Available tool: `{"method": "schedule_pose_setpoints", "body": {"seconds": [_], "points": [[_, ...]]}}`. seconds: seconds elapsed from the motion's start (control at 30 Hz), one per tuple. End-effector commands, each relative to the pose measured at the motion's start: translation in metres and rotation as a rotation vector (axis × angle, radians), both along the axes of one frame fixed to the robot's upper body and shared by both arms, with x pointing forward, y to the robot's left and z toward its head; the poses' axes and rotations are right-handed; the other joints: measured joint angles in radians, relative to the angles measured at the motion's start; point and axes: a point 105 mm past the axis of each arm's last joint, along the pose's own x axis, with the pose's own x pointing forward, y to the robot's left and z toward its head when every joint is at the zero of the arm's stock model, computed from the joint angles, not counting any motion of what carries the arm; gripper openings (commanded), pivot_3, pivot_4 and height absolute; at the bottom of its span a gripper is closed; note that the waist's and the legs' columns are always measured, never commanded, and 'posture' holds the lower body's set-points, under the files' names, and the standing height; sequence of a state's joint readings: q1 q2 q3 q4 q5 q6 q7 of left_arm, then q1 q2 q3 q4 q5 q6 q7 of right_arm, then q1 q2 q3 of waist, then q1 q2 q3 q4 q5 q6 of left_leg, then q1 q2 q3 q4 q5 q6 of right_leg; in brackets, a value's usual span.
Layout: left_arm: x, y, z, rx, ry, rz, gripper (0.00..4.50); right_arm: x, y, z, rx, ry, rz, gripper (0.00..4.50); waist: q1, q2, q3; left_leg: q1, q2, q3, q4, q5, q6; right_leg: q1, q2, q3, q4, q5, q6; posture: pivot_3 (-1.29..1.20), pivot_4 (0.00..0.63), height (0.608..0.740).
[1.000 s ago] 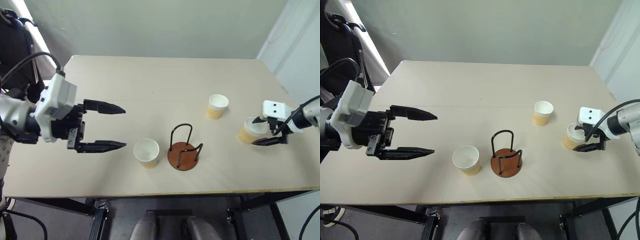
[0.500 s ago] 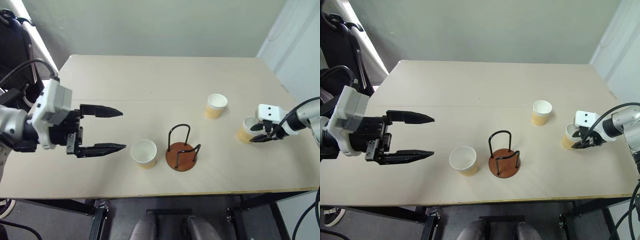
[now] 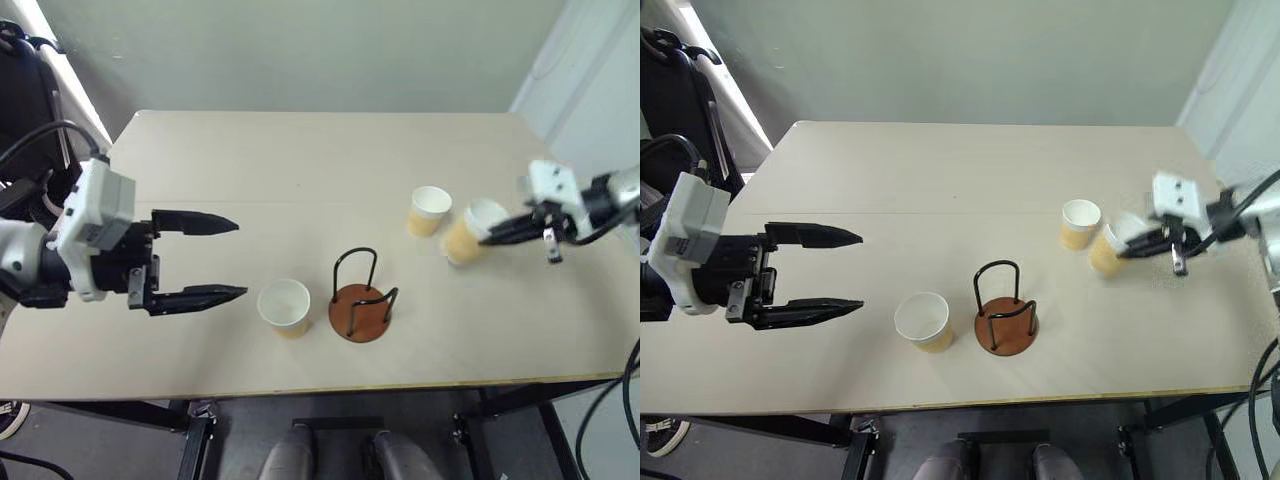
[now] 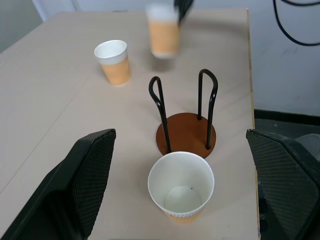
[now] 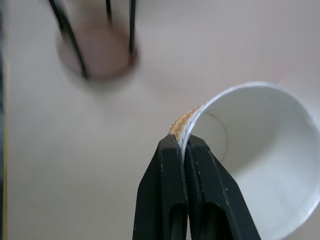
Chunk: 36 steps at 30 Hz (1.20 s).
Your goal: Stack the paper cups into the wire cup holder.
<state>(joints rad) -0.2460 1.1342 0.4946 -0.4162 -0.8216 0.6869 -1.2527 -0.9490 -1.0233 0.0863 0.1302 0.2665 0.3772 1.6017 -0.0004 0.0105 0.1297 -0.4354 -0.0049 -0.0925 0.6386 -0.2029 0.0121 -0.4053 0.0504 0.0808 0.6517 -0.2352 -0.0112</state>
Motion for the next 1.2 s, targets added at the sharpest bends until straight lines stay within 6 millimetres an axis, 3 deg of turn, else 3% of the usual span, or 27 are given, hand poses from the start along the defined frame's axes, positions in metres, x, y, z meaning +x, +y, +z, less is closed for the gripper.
{"method": "schedule_pose_setpoints", "body": {"seconds": [0.03, 0.13, 0.2, 0.33, 0.5, 0.77, 0.9, 1.07, 1.13, 1.2], "points": [[-0.001, 0.004, 0.006, 0.021, -0.035, 0.024, 4.5, -0.033, 0.042, 0.038, 0.111, -0.086, 0.222, 0.05, 0.0, -0.002, -0.001, 0.001, 0.001, 0.0, -0.002, 0.0, -0.001, 0.0, 0.001, 0.0, 0.0, -0.001, -0.001, 0.0, 0.15, 0.74], [0.001, 0.002, 0.006, 0.017, -0.039, 0.018, 4.5, -0.051, 0.072, 0.035, 0.127, -0.058, 0.351, 0.05, 0.0, -0.003, -0.002, 0.002, 0.002, 0.0, -0.002, 0.001, -0.002, 0.0, 0.002, -0.001, 0.001, -0.001, -0.003, 0.0, 0.15, 0.74], [0.001, 0.0, 0.007, 0.007, -0.043, 0.007, 4.5, -0.053, 0.082, 0.025, 0.122, -0.023, 0.378, 0.05, 0.001, -0.003, -0.002, 0.001, 0.002, 0.0, -0.002, 0.002, -0.003, -0.001, 0.002, -0.001, 0.002, -0.001, -0.003, 0.0, 0.15, 0.74], [0.0, -0.001, 0.007, 0.004, -0.042, 0.004, 4.5, -0.047, 0.088, -0.002, 0.075, 0.034, 0.375, 0.05, 0.001, -0.003, -0.002, 0.001, 0.002, -0.001, 0.0, 0.002, -0.003, -0.001, 0.002, -0.001, 0.004, -0.001, -0.003, 0.0, 0.15, 0.74], [-0.003, -0.003, 0.005, 0.003, -0.037, 0.01, 4.5, -0.042, 0.09, -0.021, 0.074, 0.097, 0.368, 0.05, 0.0, -0.003, -0.002, 0.001, 0.002, 0.0, 0.002, 0.002, -0.004, -0.004, 0.002, -0.001, 0.009, -0.001, -0.004, 0.0, 0.15, 0.74], [-0.006, -0.003, 0.005, 0.01, -0.036, 0.024, 4.5, -0.033, 0.094, -0.033, 0.054, 0.111, 0.355, 0.05, -0.001, -0.003, -0.002, 0.002, 0.002, 0.0, 0.001, 0.003, -0.004, -0.003, 0.003, -0.001, 0.011, -0.002, -0.006, 0.0, 0.15, 0.74], [-0.008, -0.002, 0.004, 0.012, -0.035, 0.032, 4.5, -0.035, 0.095, -0.037, 0.039, 0.121, 0.359, 0.93, -0.001, -0.003, -0.002, 0.002, 0.002, 0.0, 0.0, 0.003, -0.004, -0.004, 0.003, -0.001, 0.011, -0.002, -0.006, 0.0, 0.15, 0.74], [-0.008, -0.002, 0.003, 0.015, -0.035, 0.038, 4.5, -0.027, 0.097, -0.032, 0.043, 0.091, 0.335, 2.65, -0.001, -0.003, -0.002, 0.003, 0.002, -0.001, 0.0, 0.003, -0.004, -0.003, 0.003, -0.001, 0.011, -0.002, -0.006, 0.0, 0.15, 0.74], [-0.008, -0.002, 0.002, 0.016, -0.035, 0.04, 4.5, -0.012, 0.093, -0.015, 0.07, 0.027, 0.273, 3.41, -0.001, -0.003, -0.002, 0.003, 0.002, 0.0, 0.001, 0.003, -0.004, -0.003, 0.003, -0.001, 0.011, -0.002, -0.006, 0.0, 0.15, 0.74], [-0.008, -0.002, 0.002, 0.016, -0.035, 0.042, 4.5, 0.023, 0.081, 0.002, 0.073, -0.096, 0.124, 4.05, -0.003, -0.003, -0.001, 0.003, 0.002, 0.0, 0.001, 0.003, -0.005, -0.004, 0.003, -0.001, 0.011, -0.002, -0.007, 0.0, 0.15, 0.74]]}}
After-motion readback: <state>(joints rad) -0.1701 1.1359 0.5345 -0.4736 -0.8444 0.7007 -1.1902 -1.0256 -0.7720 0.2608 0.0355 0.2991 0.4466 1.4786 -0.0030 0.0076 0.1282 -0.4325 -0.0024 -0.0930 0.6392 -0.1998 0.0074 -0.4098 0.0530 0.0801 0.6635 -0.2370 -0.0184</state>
